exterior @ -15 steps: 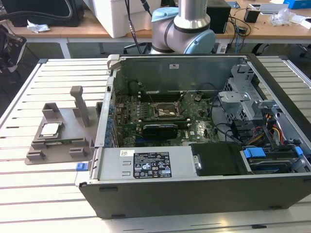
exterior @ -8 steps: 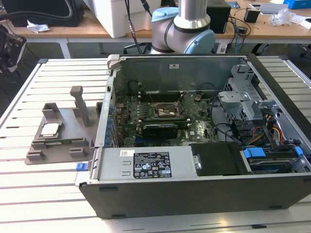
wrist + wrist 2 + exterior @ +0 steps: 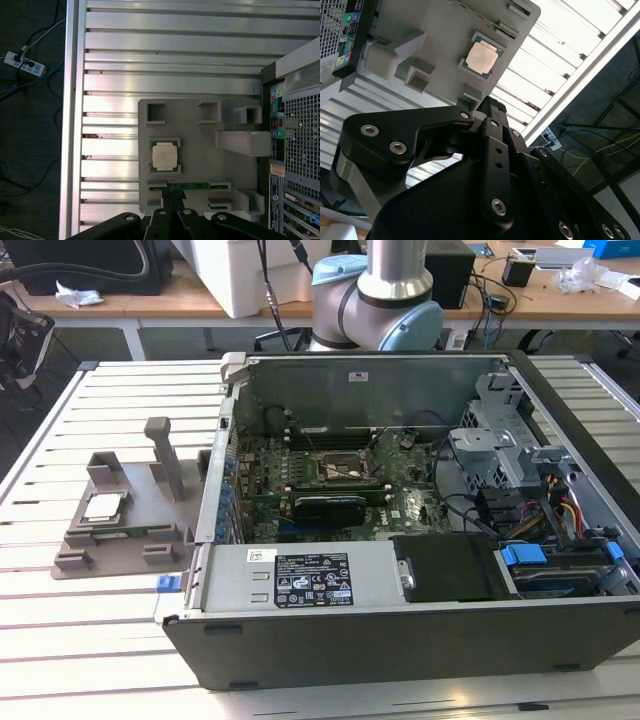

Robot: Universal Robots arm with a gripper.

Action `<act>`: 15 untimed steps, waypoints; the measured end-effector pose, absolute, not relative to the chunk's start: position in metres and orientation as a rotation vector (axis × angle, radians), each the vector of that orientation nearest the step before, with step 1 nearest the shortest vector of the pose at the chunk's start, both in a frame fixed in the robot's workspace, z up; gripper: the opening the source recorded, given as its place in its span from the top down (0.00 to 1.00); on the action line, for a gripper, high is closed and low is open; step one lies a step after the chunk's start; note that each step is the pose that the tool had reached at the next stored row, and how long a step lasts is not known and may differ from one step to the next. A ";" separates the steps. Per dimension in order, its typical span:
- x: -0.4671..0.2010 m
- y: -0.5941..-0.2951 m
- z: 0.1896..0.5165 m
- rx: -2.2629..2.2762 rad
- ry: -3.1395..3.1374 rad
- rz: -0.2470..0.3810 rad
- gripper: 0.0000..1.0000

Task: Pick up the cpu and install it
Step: 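Pick up the cpu and move it towards the insertion slot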

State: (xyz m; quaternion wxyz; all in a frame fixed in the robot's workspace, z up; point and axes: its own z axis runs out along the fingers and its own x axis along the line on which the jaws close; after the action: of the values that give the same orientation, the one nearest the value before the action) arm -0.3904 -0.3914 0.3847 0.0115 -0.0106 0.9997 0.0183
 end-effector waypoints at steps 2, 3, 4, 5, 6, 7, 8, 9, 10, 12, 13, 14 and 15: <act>-0.390 -0.391 0.385 -0.033 3.118 0.057 0.89; -0.390 -0.391 0.385 -0.033 3.118 0.057 0.89; -0.390 -0.391 0.385 -0.033 3.118 0.057 0.89; -0.390 -0.391 0.385 -0.033 3.118 0.057 0.89; -0.390 -0.391 0.385 -0.033 3.118 0.057 0.89; -0.390 -0.391 0.385 -0.034 3.118 0.057 0.58; -0.390 -0.391 0.385 -0.034 3.118 0.057 0.40; -0.390 -0.391 0.385 -0.037 3.119 0.047 0.40; -0.390 -0.391 0.384 -0.054 3.121 0.025 0.40; -0.390 -0.391 0.383 -0.081 3.121 0.014 0.40; -0.390 -0.390 0.381 -0.113 3.120 0.013 0.40; -0.390 -0.390 0.380 -0.135 3.119 0.013 0.40; -0.390 -0.390 0.378 -0.142 3.119 0.014 0.40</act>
State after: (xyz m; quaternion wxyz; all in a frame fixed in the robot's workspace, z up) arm -0.3902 -0.3898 0.3782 0.0096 -0.0456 0.9989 0.0044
